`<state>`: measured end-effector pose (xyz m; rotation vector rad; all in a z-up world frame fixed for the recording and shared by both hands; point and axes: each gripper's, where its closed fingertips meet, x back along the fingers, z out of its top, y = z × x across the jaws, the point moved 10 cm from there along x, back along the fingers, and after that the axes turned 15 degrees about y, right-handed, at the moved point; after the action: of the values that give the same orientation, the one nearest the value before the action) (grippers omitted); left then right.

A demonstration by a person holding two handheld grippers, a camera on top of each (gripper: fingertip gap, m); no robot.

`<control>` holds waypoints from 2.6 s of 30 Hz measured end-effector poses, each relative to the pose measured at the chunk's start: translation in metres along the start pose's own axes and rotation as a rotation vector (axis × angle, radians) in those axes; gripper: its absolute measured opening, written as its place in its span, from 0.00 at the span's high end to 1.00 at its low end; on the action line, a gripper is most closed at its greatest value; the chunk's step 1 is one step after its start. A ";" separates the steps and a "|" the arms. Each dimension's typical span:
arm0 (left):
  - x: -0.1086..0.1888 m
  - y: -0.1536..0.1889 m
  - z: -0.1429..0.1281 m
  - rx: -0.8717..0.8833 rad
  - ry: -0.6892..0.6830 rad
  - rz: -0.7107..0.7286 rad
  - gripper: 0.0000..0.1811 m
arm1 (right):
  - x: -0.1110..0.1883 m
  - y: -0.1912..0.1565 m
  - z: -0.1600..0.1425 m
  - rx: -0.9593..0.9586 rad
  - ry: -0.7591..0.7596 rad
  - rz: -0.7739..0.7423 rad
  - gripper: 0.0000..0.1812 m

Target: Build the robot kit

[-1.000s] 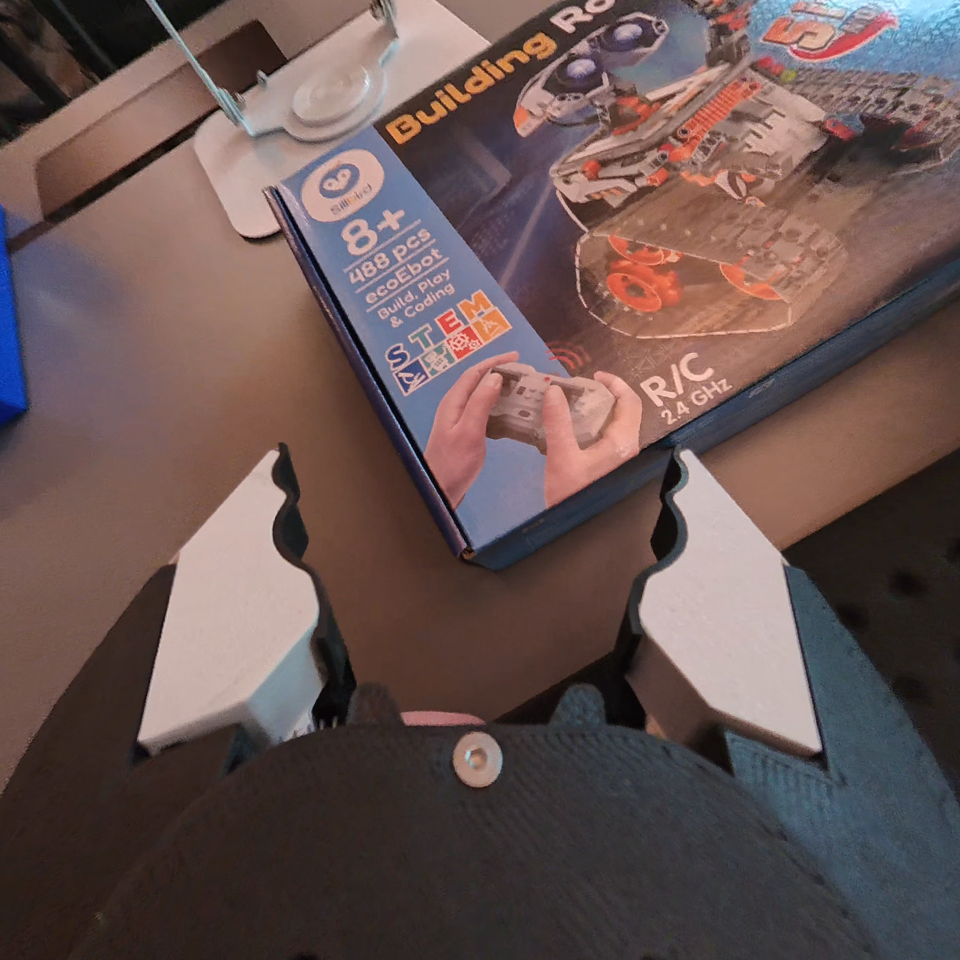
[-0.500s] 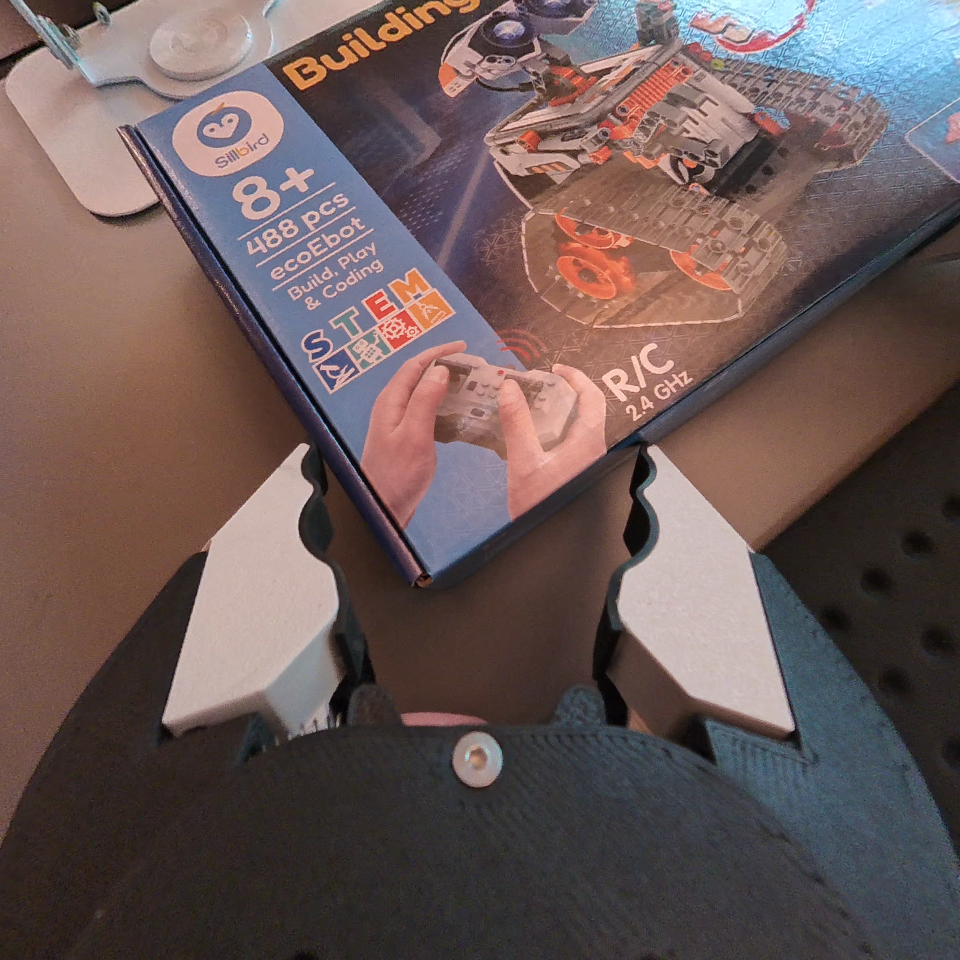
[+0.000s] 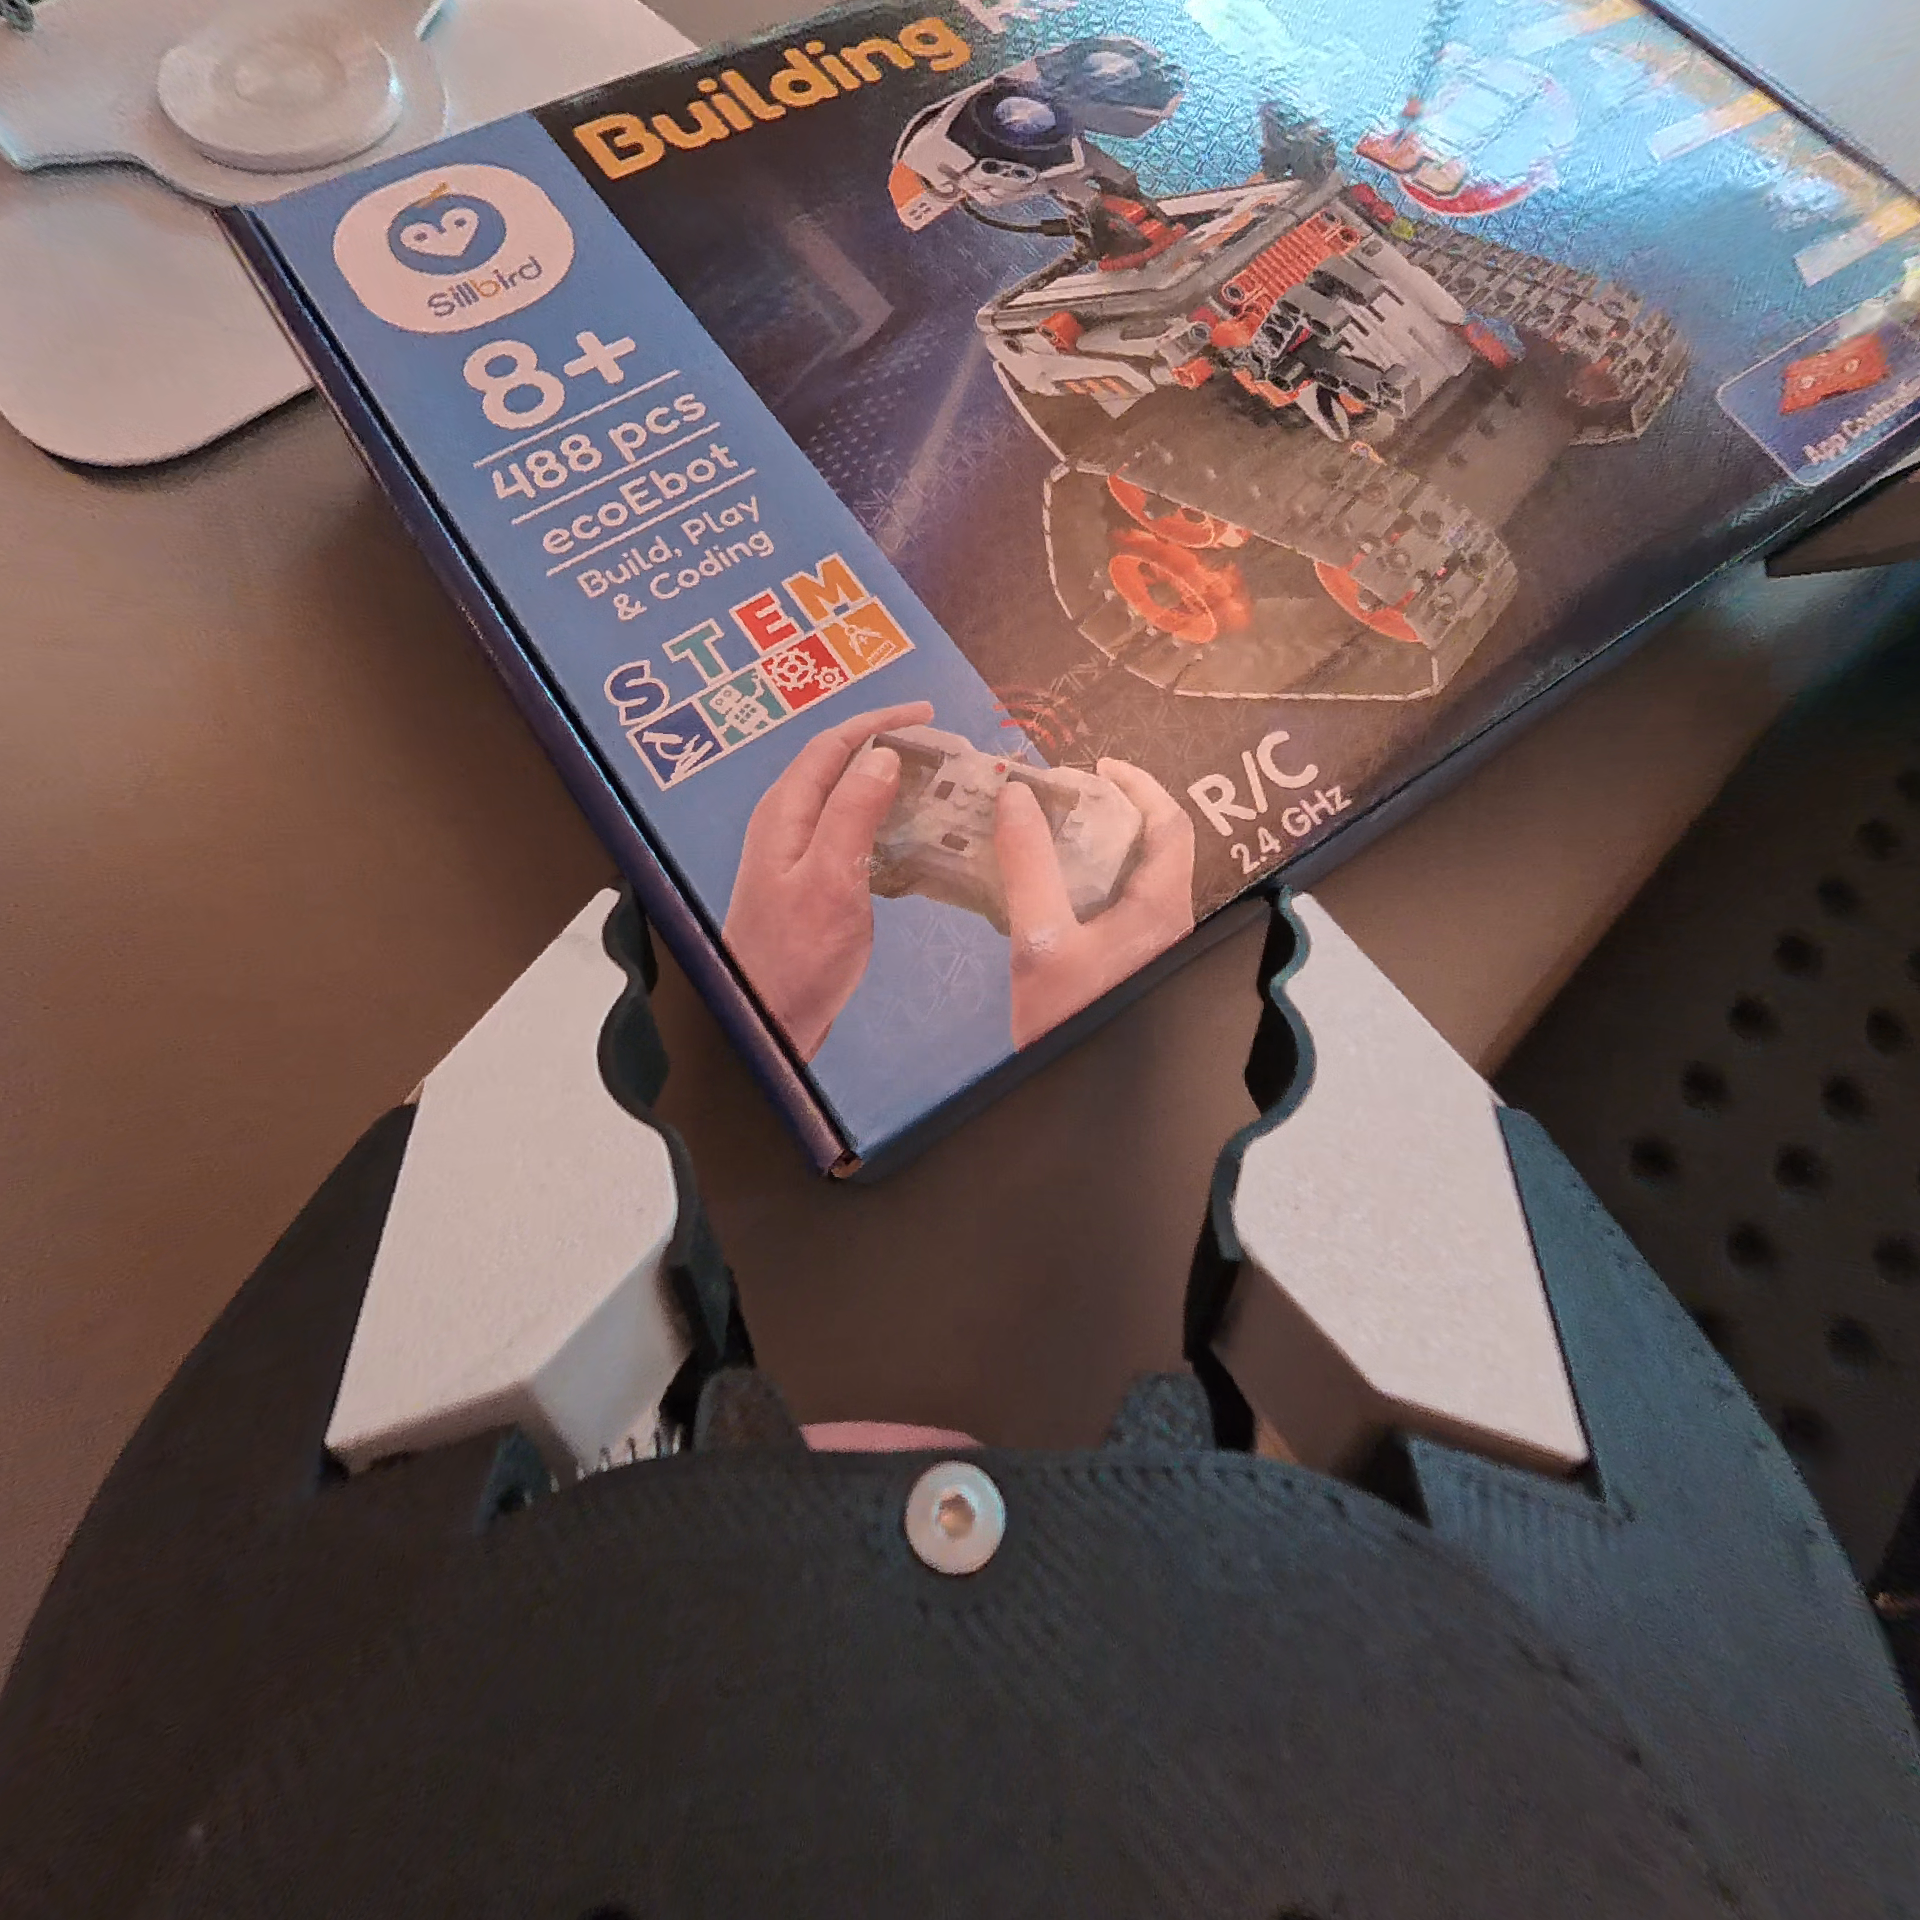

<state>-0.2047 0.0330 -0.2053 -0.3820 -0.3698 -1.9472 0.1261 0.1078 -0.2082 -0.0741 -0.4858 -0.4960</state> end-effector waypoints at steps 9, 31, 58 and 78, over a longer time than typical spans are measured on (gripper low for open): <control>-0.009 0.003 0.005 0.128 0.045 -0.099 0.37 | 0.042 0.003 0.034 0.077 0.167 -0.060 0.57; -0.032 0.011 -0.005 -0.093 -0.219 -0.046 0.46 | 0.041 -0.017 0.207 0.424 0.461 0.077 0.58; 0.028 0.011 0.065 -0.130 0.233 -0.067 0.43 | -0.036 -0.065 0.258 0.209 0.903 0.479 0.47; 0.116 -0.009 0.149 0.127 0.641 -0.031 0.34 | -0.090 -0.125 0.212 0.394 0.754 0.463 0.59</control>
<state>-0.2428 0.0039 -0.0223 0.3344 -0.0773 -1.9456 -0.0932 0.0760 -0.0689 0.3648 0.1848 0.0521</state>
